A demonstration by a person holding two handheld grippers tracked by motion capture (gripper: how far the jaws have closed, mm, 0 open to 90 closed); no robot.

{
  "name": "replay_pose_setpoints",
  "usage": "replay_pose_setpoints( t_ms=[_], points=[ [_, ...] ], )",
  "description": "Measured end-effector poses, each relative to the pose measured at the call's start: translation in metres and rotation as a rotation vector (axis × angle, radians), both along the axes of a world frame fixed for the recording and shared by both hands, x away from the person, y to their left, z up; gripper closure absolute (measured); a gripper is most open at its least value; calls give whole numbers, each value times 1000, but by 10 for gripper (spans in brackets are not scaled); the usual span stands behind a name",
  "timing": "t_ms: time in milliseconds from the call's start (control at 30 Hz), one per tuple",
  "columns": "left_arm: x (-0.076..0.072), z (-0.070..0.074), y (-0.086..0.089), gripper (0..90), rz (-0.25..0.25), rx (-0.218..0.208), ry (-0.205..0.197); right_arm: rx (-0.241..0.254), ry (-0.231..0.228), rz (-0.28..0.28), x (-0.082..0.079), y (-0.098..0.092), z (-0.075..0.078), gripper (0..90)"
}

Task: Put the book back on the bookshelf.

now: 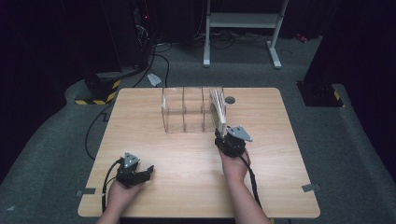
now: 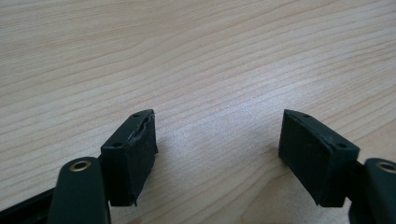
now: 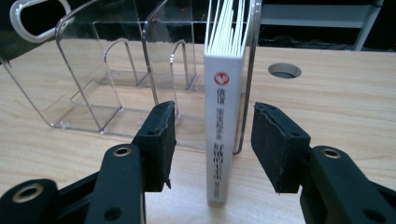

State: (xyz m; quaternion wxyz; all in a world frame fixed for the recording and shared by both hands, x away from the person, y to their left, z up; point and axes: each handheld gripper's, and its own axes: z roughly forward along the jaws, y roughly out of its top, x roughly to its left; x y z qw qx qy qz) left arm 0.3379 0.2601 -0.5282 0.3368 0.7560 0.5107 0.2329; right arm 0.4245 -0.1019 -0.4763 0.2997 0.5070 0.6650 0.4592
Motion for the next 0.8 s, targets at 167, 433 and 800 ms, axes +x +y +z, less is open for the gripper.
replay_pose_setpoints(
  t_ms=[167,433,800],
  points=[
    [0,0,0,276,1,-1,0,-6,16,29,-6,-6,-7,501],
    [0,0,0,277,2,-1,0,-5,27,105,-14,-15,-18,696],
    [-1,0,-1,278,10,-4,-4,-20,9,133,-7,-15,-19,777]
  ],
)
